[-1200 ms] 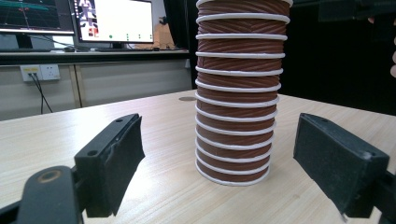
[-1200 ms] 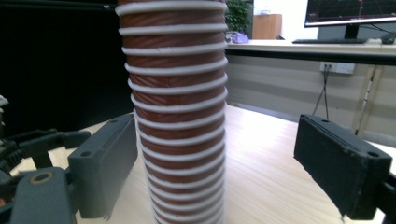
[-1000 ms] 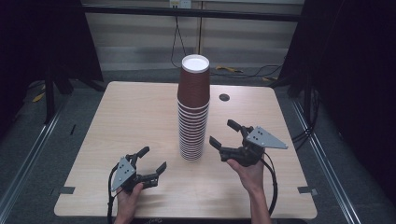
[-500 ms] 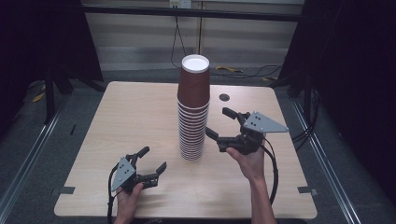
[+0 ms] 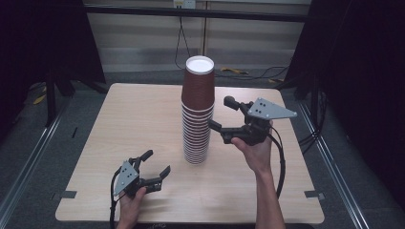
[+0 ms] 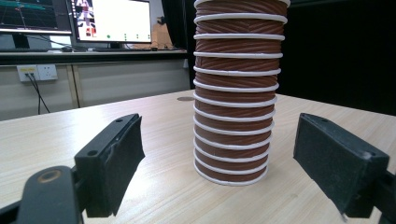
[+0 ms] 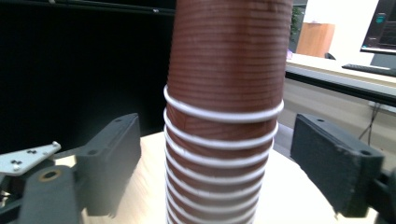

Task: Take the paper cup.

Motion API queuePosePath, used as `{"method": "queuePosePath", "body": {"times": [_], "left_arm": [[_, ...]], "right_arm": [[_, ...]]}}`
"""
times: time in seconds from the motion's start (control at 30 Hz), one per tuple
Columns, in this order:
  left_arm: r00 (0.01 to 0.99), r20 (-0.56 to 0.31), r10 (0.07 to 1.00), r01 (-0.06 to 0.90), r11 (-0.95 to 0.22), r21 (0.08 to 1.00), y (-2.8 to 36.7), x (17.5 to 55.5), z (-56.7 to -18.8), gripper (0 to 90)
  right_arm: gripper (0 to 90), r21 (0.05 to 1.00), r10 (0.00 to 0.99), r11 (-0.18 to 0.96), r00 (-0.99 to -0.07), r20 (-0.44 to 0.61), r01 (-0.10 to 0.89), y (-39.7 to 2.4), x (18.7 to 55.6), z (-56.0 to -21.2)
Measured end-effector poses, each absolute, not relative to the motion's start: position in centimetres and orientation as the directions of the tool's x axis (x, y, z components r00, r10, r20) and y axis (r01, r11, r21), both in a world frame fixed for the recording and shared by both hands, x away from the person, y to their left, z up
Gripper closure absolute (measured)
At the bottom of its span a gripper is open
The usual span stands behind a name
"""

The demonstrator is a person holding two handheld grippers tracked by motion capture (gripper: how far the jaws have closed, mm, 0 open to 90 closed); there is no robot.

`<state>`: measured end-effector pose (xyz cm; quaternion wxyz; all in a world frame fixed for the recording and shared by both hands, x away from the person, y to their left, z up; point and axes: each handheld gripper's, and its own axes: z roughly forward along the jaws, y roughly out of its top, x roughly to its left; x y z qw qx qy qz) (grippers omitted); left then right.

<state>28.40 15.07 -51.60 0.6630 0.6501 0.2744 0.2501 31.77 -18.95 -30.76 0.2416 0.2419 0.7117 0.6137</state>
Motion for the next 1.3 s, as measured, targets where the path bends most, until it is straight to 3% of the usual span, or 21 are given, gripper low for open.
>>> {"method": "queuePosePath", "body": {"times": [0.17,0.83,1.3], "left_arm": [[0.727,-0.037,0.686,0.025,0.027,0.999,15.1,28.4,-51.6,15.7],[0.728,-0.038,0.685,0.026,0.027,0.999,15.1,28.4,-51.6,15.7],[0.729,-0.036,0.683,0.024,0.027,0.999,15.1,28.4,-51.6,15.7]], "right_arm": [[18.1,0.993,0.611,0.102,-0.792,-0.011,0.065,-19.0,32.6,-29.4],[18.4,0.976,0.577,0.189,-0.816,-0.026,0.103,-17.8,36.1,-23.3],[17.8,0.948,0.541,0.269,-0.841,-0.003,0.169,-15.3,38.3,-21.4]]}}
